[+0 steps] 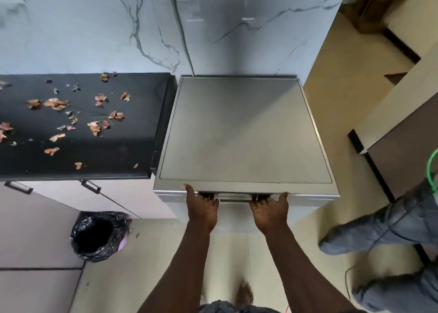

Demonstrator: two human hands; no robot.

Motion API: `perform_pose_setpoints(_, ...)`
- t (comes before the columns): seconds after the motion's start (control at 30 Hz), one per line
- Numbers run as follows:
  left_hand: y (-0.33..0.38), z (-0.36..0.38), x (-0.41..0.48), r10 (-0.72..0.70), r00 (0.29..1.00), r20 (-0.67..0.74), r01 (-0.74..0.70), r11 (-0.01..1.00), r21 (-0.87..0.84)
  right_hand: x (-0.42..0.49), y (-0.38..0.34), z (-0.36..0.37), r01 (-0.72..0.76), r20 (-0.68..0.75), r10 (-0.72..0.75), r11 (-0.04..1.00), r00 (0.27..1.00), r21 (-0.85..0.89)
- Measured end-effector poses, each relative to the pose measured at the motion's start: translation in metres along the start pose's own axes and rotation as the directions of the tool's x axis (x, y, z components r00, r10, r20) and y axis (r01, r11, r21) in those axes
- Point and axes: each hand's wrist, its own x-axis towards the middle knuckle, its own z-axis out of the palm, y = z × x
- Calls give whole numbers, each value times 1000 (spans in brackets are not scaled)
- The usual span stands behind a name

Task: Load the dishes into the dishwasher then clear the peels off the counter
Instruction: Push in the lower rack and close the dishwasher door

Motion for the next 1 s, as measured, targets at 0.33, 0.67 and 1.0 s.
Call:
perform_pose_setpoints(0.33, 9, -25, 8, 33, 999, 23, -39, 932, 360, 7, -5, -15, 23, 7, -22, 921, 1000, -389)
perform_pose_setpoints(0.67, 59, -37, -2, 506, 709, 491, -355, -345, 869, -17, 29, 27, 301, 476, -407, -424, 779, -854)
perform_pose_setpoints(1.0, 171, 18, 8, 137, 724, 676, -339, -783, 522, 8, 67, 117, 362, 800, -82, -861, 594, -357)
